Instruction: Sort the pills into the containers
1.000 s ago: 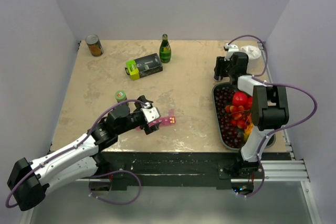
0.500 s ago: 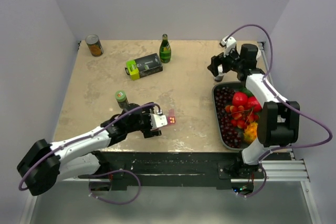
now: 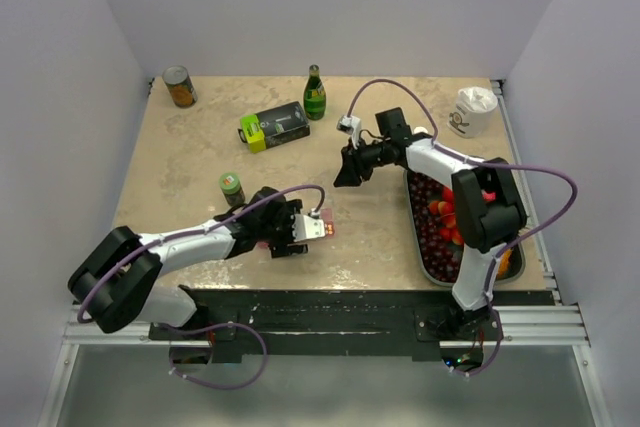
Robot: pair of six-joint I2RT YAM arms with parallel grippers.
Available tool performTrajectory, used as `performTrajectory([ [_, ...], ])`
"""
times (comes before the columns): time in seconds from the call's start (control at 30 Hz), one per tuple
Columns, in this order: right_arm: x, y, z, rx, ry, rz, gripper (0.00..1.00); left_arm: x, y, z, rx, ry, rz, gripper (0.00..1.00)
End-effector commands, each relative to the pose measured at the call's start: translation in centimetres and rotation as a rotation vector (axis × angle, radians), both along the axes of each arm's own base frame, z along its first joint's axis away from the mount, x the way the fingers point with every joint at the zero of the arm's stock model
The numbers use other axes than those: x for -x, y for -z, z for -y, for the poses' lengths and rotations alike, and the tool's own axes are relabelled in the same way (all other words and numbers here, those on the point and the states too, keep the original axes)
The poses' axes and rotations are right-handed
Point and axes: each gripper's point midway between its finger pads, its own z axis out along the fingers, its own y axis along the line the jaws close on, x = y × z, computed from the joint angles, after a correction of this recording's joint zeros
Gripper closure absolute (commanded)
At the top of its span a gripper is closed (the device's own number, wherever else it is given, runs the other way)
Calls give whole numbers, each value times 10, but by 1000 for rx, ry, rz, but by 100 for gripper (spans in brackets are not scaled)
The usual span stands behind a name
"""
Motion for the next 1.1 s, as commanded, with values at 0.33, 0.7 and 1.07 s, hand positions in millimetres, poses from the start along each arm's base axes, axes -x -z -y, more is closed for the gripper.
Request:
performTrajectory([
  [0.33,3,28,-11,69,41,-110,74,-5,12,7,-28,19,-74,69],
  [0.7,45,30,-25,60,-133,-168,80,-6,14,11,-19,-10,-113,84],
  [1.07,90,39,-28,158,-311,-140,85,-11,15,12,-16,-72,-140,90],
])
